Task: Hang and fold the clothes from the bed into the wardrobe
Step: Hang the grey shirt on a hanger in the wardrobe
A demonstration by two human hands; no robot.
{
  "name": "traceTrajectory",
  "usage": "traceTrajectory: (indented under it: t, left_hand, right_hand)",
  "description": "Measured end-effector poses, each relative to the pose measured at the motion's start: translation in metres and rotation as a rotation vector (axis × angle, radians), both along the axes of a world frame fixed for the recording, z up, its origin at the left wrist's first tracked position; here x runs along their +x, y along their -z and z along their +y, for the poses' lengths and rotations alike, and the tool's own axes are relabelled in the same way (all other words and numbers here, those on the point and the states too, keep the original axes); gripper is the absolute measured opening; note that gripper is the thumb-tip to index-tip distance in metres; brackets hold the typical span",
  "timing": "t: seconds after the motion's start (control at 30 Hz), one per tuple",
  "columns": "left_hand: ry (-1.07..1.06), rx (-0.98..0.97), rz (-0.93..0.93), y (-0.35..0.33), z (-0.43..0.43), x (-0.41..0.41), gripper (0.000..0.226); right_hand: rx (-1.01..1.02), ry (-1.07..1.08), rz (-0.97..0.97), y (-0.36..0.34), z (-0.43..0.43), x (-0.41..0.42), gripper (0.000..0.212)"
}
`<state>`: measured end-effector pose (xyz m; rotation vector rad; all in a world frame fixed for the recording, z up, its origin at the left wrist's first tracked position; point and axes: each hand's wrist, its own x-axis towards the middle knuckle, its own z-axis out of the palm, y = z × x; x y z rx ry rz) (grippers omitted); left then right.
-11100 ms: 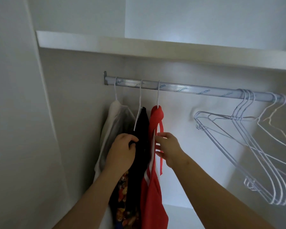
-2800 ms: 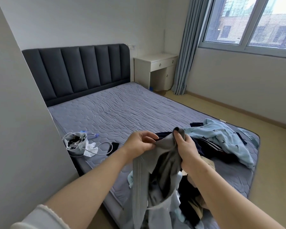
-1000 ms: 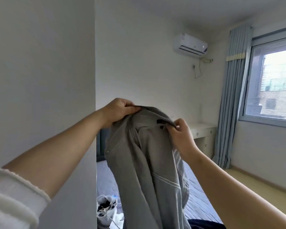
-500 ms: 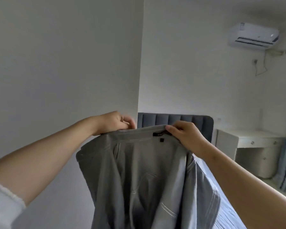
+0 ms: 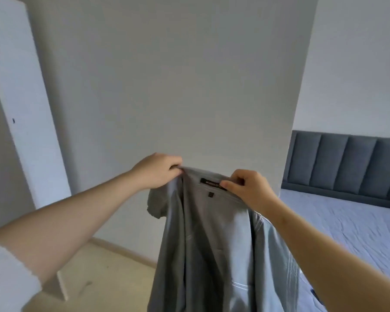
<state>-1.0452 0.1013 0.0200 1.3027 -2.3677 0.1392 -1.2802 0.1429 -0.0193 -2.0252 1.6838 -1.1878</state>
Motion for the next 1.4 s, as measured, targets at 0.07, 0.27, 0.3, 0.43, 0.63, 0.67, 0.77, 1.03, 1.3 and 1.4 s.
traceTrajectory:
  t: [0.07,0.27,0.3,0.43,0.63,0.67,0.77,1.03,1.3,1.4]
  left_hand:
    - [-0.119,0.073,0.331,0.004,0.001,0.038,0.027]
    - [-0.363,0.055,0.761,0.015,0.007,0.179,0.016]
    - [-0.404,0.046,0.764,0.018,0.009,0.204,0.018]
    - [-0.537,0.042,0.694,0.029,0.026,0.306,0.023]
    - [-0.641,0.386,0.19,0.041,0.069,0.442,0.022]
    - [-0.695,0.42,0.118,0.045,0.074,0.462,0.021]
    - [-0.894,0.434,0.05,0.059,0.091,0.518,0.025]
    - [-1.197,0.274,0.561,0.098,0.107,0.628,0.021]
    - [-1.218,0.241,1.307,0.088,0.066,0.703,0.018]
    - [-1.162,0.233,1.689,0.085,0.046,0.735,0.019]
  right_hand:
    - [0.076,-0.089,0.093,0.004,-0.012,0.037,0.034]
    - [0.164,-0.267,0.082,0.035,-0.048,0.17,0.037]
    - [0.153,-0.275,0.031,0.038,-0.054,0.197,0.032]
    - [0.093,-0.315,-0.119,0.036,-0.071,0.303,0.019]
    - [0.072,-0.41,-0.204,0.037,-0.09,0.431,0.018]
    - [0.063,-0.428,-0.183,0.039,-0.092,0.452,0.018]
    - [0.067,-0.489,-0.175,0.044,-0.097,0.512,0.02]
    - [0.153,-0.667,-0.189,0.065,-0.128,0.639,0.022]
    - [0.277,-0.817,-0.201,0.077,-0.193,0.759,0.028]
    - [0.314,-0.902,-0.159,0.077,-0.223,0.804,0.028]
